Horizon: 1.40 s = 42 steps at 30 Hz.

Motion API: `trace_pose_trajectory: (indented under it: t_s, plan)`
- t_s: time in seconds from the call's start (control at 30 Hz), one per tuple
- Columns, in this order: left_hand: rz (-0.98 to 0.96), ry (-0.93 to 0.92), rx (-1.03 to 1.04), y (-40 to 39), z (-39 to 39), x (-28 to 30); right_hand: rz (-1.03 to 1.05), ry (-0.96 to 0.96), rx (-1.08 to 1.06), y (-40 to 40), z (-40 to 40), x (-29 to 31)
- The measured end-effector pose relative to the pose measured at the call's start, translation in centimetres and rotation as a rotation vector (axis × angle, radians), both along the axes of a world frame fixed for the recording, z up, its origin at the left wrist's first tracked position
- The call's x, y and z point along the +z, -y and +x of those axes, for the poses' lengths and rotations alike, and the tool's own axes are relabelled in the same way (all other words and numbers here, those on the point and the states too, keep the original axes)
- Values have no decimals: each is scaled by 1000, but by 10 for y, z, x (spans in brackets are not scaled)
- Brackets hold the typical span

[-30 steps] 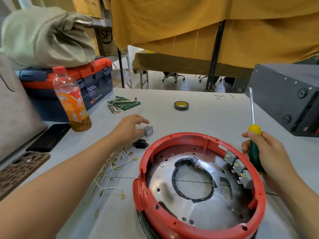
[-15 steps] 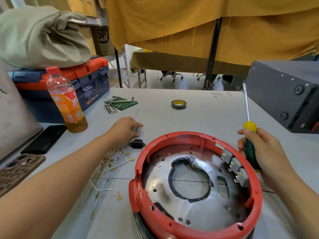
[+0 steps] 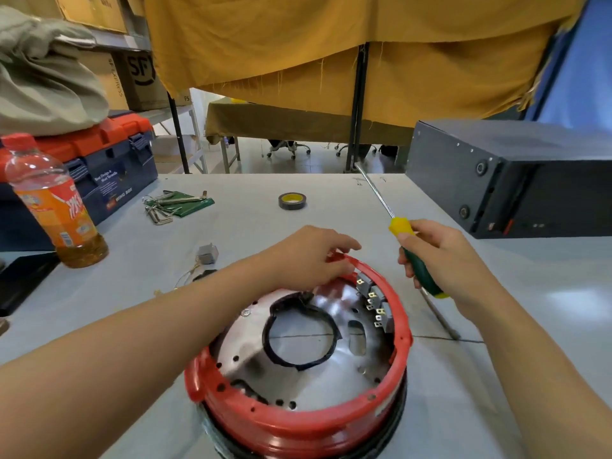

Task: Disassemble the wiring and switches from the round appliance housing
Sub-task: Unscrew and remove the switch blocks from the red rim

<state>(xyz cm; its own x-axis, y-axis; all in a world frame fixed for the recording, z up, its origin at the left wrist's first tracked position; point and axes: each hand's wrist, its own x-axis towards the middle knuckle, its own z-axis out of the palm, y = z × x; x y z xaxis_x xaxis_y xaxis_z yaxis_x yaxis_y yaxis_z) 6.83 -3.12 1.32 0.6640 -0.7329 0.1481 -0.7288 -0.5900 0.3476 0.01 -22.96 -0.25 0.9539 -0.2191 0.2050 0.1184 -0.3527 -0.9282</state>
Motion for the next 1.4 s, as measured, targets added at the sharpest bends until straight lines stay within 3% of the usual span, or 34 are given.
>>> trace_pose_trajectory:
  t_s: [0.17, 0.33, 0.47, 0.67, 0.73, 0.87, 0.97, 1.07, 1.23, 1.4]
  plan:
    - [-6, -117, 3, 5, -4, -11, -162, -41, 88, 15, -9, 24]
    - [-105, -195, -12, 2, 1, -15, -133, -121, 199, 18, -19, 38]
    - [-123, -224, -40, 0, 4, -15, 122, -111, 294, 18, -24, 39]
    - [-150, -237, -50, -2, 5, -18, 484, -97, 617, 23, -25, 30]
    - [-149, -248, -45, -1, 5, -18, 480, -46, 554, 22, -22, 28]
    - [-175, -271, -35, -2, 4, -18, 274, 212, 26, 16, -15, 31]
    - [-207, -288, -28, -2, 3, -18, 281, 383, -140, 15, -12, 40]
    - [-215, -320, -33, -1, 3, -15, 335, 435, -168, 10, -7, 48]
    - [-186, -280, -48, 3, 3, -10, 699, 484, -7, -3, 6, 57]
    - [-274, -304, -54, 2, 4, -17, 578, 592, -38, -10, 13, 64]
